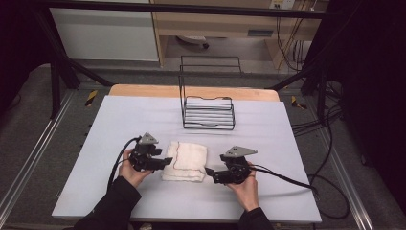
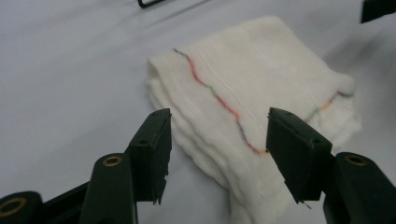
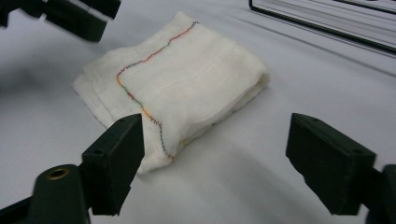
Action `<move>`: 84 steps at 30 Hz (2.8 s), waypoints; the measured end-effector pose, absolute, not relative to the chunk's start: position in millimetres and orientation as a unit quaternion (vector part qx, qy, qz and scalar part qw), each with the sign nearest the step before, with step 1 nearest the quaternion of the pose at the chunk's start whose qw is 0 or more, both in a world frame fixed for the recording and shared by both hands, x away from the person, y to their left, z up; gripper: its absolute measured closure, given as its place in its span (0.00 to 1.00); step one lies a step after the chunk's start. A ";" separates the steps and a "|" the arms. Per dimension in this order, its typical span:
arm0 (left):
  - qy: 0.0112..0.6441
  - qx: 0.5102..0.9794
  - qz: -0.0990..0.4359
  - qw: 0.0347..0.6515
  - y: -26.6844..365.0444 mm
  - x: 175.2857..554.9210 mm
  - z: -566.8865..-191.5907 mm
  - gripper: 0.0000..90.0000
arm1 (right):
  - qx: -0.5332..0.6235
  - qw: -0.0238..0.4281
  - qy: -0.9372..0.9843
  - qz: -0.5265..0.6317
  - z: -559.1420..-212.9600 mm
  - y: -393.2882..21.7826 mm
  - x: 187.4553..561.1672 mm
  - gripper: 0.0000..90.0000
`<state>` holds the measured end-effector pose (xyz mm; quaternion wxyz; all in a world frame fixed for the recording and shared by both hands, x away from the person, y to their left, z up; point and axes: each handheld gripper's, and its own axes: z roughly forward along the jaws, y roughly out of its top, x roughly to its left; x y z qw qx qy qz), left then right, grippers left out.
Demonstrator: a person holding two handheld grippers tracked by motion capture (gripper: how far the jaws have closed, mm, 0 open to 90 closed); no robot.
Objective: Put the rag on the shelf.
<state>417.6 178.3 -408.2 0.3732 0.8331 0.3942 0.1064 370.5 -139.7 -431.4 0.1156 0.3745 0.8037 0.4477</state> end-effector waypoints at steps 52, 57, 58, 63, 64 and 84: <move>0.450 0.811 0.083 0.364 210.1 397.8 -428.7 0.93 | 0.393 0.093 0.795 0.453 -438.9 -142.7 373.1 0.15; 0.457 0.810 0.087 0.356 215.9 376.0 -428.0 0.93 | 0.389 0.099 0.797 0.452 -437.8 -144.0 371.8 0.13; 0.456 0.811 0.088 0.356 215.7 373.8 -427.8 0.92 | 0.389 0.100 0.797 0.451 -437.7 -144.2 372.0 0.13; 0.435 0.820 0.107 0.357 212.1 378.6 -418.4 0.83 | 0.386 0.104 0.799 0.449 -437.4 -144.7 372.5 0.10; 0.430 0.820 0.116 0.361 210.5 382.5 -415.0 0.77 | 0.385 0.107 0.799 0.450 -437.1 -145.2 372.9 0.10; 0.387 0.848 0.078 0.354 158.8 468.2 -434.6 0.57 | 0.384 0.116 0.801 0.444 -436.1 -147.0 370.5 0.03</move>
